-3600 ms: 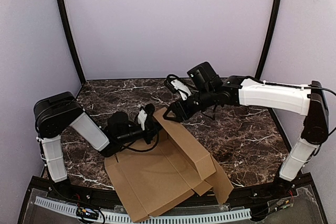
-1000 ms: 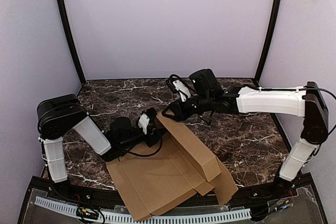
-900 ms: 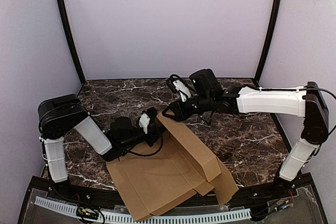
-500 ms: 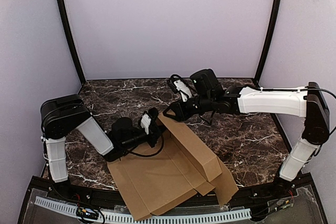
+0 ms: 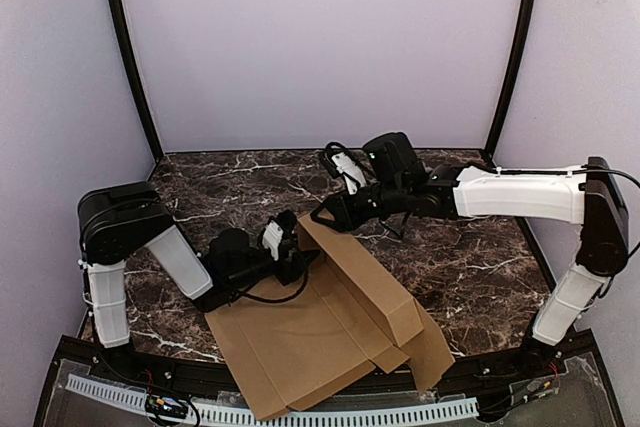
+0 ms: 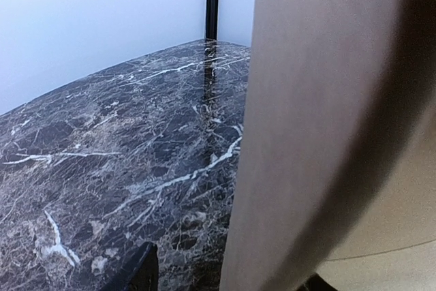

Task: Fold the paper box

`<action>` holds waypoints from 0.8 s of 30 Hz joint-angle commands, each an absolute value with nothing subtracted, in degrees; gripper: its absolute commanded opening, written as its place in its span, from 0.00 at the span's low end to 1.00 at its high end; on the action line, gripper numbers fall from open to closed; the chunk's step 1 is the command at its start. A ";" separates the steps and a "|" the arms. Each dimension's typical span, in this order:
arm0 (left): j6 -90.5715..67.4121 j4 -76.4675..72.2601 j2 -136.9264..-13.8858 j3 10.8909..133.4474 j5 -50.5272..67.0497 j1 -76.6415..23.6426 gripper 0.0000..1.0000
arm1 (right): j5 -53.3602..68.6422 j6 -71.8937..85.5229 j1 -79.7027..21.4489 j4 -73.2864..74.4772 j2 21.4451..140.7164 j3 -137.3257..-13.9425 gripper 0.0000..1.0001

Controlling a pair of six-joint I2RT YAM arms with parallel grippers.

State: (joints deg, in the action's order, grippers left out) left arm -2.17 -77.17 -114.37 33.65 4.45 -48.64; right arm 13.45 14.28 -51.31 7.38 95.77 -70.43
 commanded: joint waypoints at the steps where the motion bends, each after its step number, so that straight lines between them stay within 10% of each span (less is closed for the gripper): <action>1: -3.72 -78.42 -116.78 31.29 3.63 -48.54 0.56 | 13.54 14.43 -51.94 15.15 96.25 -67.18 0.40; 24: -7.67 -82.00 -125.24 38.56 11.61 -47.20 0.36 | 13.86 14.76 -51.94 14.50 96.00 -65.98 0.41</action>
